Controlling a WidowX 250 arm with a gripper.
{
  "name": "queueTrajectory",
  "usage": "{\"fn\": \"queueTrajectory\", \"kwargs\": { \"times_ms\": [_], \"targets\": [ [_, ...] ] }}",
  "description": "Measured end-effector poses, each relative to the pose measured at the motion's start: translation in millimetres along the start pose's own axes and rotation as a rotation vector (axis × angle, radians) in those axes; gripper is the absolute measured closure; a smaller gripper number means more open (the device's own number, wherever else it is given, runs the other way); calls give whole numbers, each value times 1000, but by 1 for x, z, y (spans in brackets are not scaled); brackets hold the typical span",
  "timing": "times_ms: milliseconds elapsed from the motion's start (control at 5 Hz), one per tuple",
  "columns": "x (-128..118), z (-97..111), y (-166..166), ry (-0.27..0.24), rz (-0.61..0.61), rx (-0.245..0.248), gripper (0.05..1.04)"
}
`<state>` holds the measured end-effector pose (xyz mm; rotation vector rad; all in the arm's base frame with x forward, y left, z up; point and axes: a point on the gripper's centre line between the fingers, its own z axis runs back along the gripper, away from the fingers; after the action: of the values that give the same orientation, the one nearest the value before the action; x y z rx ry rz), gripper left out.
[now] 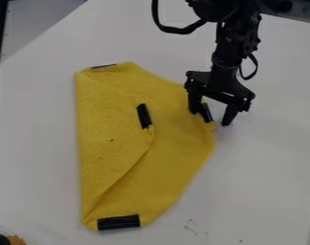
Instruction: Fold the cloth from right to left
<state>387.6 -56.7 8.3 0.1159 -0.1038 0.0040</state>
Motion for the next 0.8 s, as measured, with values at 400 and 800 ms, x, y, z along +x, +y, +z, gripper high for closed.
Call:
{"fn": "queueTrajectory", "kwargs": {
  "times_ms": [400,800],
  "targets": [
    [0,-4,1,-32,15,-64,703],
    [5,-1,4,-45,24,-68,998]
  ]
}}
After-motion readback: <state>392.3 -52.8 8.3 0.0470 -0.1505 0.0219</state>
